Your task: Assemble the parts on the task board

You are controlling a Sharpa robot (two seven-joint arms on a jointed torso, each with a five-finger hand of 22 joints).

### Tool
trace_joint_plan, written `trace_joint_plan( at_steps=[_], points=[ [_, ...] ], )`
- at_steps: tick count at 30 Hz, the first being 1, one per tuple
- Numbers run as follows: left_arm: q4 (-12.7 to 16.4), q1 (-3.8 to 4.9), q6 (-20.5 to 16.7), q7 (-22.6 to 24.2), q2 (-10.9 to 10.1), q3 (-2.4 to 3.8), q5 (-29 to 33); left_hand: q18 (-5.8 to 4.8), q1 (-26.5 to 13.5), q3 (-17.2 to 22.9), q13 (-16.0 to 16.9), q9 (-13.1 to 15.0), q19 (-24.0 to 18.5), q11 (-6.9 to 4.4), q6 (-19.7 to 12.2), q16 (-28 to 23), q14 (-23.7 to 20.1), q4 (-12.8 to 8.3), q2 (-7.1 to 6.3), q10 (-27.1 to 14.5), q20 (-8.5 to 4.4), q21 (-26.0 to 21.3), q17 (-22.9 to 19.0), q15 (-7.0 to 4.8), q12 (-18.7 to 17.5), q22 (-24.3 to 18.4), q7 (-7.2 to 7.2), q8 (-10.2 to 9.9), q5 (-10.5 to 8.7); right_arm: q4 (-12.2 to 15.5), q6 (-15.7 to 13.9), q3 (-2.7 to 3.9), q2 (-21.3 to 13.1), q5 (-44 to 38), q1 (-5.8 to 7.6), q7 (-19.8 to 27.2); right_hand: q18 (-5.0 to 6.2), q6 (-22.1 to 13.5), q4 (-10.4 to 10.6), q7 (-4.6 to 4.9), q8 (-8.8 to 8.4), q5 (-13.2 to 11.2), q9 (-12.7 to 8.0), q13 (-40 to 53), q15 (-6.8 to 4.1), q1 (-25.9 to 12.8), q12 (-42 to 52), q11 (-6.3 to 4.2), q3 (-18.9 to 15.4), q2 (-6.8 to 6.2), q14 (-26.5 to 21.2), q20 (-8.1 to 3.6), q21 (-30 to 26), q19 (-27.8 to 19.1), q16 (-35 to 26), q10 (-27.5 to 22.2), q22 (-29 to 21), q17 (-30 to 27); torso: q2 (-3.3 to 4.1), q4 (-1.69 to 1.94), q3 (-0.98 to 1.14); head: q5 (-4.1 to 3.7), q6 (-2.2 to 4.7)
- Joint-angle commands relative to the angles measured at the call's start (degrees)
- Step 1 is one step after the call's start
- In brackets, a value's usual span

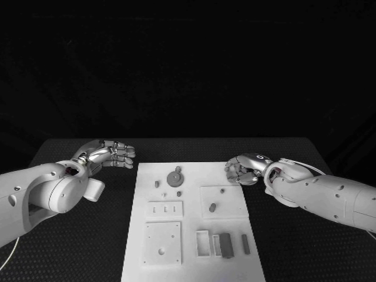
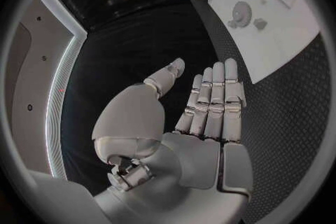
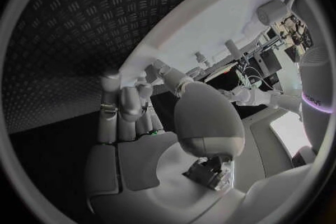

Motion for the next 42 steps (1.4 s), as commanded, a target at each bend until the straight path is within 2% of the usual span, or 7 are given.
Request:
trace_joint_plan(
  at_steps=[1, 6, 22, 30, 34, 38, 42],
  points=[
    [0.23, 0.03, 0.81, 0.61, -0.02, 0.04, 0.00, 0.63, -0.23, -0.32, 0.09, 0.08, 0.45, 0.08, 0.32, -0.20, 0.27, -0.11, 0.15, 0.07, -0.05, -0.39, 0.06, 0.08, -0.14, 0.08, -0.03, -0.25, -0.16, 0.00, 0.78, -0.16, 0.10, -0.29, -0.32, -0.79, 2.78, 7.19, -0.32, 1.34, 0.25, -0.06, 0.09, -0.09, -0.42, -0.24, 0.35, -0.52, -0.10, 0.37, -0.02, -0.28, 0.26, 0.34, 0.16, 0.08, 1.18, 0.08, 0.01, 0.04, -0.01, -0.04, -0.15],
    [0.28, 0.03, 0.75, 0.52, -0.11, 0.04, 0.00, 0.63, -0.21, -0.33, 0.08, 0.09, 0.45, 0.11, 0.33, -0.22, 0.28, -0.12, 0.14, 0.02, -0.05, -0.40, 0.08, 0.08, -0.18, 0.09, -0.04, -0.25, -0.16, -0.03, 0.77, -0.16, 0.10, -0.43, -0.38, -0.89, 2.78, 7.75, -0.38, 1.13, 0.49, -0.05, 0.32, -0.16, -0.61, -0.35, 0.43, -0.72, -0.05, 0.54, 0.12, -0.37, 0.33, 0.48, 0.21, 0.31, 1.16, 0.12, 0.00, 0.05, -0.02, -0.02, -0.18],
    [0.34, 0.03, 0.87, 0.46, -0.16, 0.04, -0.07, 0.64, -0.14, -0.32, 0.19, 0.19, 0.52, 0.06, 0.43, -0.26, 0.36, -0.08, 0.24, 0.21, -0.05, -0.42, 0.19, 0.06, -0.16, 0.14, 0.01, -0.24, -0.16, 0.57, -1.24, -0.16, 0.07, -0.76, -0.46, -0.84, 2.78, 12.55, -3.19, -0.86, 2.93, -0.06, 3.09, -0.55, -2.32, 0.25, 0.64, -2.59, 0.41, 3.75, 0.43, -0.53, 0.54, 0.72, 0.12, 1.44, 1.15, 0.22, -0.02, -0.01, 0.02, 0.05, -0.30],
    [0.44, 0.03, 0.80, -0.12, -0.18, 0.04, -0.28, 0.70, -0.28, -0.46, 0.54, 0.46, 0.85, -0.25, 1.08, -0.26, 0.73, 0.17, 0.33, 0.95, -0.15, -0.37, 0.52, -0.06, 0.06, 0.33, 0.28, -0.03, -0.16, 1.62, -3.32, -0.14, -0.05, -0.87, -0.45, -1.28, 2.78, 12.73, -3.83, -1.04, 3.08, -0.04, 3.54, -0.60, -2.52, 0.43, 0.68, -2.76, 0.47, 4.04, 0.62, -0.59, 0.58, 0.87, 0.17, 1.68, 1.13, 0.35, 0.01, -0.05, 0.08, 0.04, -0.20],
    [0.54, 0.03, 0.19, -1.50, -0.09, 0.04, -1.29, 0.88, -0.80, -0.75, 1.28, 0.77, 1.83, -0.94, 1.96, 0.19, 1.80, 0.85, 0.41, 2.51, -0.54, 0.11, 1.23, -0.53, 0.74, 0.83, 0.27, 0.20, -0.15, 3.73, -3.57, 0.13, -0.70, -1.73, -0.37, -1.98, 2.78, 12.66, -3.98, -1.03, 3.06, -0.04, 3.65, -0.64, -2.55, 0.50, 0.63, -2.77, 0.52, 4.24, 0.64, -0.61, 0.58, 0.92, 0.15, 1.70, 1.11, 0.32, -0.07, -0.10, 0.05, 0.11, -0.12],
    [0.84, 0.03, 0.48, -4.30, -0.09, 0.04, -3.28, 1.00, -1.39, -1.10, 1.87, 0.94, 2.79, -1.42, 2.56, 0.70, 2.69, 1.47, 0.37, 3.48, -0.94, 0.72, 1.90, -0.97, 1.20, 1.37, 0.01, 0.31, -0.19, 6.26, -2.84, 0.58, -0.90, -3.00, 0.93, -3.54, 2.78, 12.65, -4.04, -1.03, 3.05, -0.04, 3.70, -0.65, -2.55, 0.53, 0.62, -2.77, 0.53, 4.31, 0.67, -0.62, 0.58, 0.93, 0.16, 1.70, 1.11, 0.36, -0.11, -0.05, -0.09, -0.07, 0.19],
    [1.44, 0.03, 0.46, -6.95, 0.12, 0.04, -5.85, 1.42, -3.97, -2.52, 3.77, 1.38, 5.54, -3.01, 4.70, 3.10, 5.91, 3.37, 0.08, 6.61, -2.40, 2.90, 4.40, -2.68, 2.93, 3.24, -0.89, 0.86, -0.23, 9.73, -2.52, 0.84, -1.13, -5.35, 2.56, -6.59, 2.78, 12.65, -4.18, -1.02, 3.07, -0.04, 3.80, -0.67, -2.56, 0.59, 0.59, -2.77, 0.56, 4.43, 0.75, -0.64, 0.58, 0.97, 0.18, 1.72, 1.10, 0.47, -0.14, -0.15, -0.03, 0.03, 0.51]
  ],
)
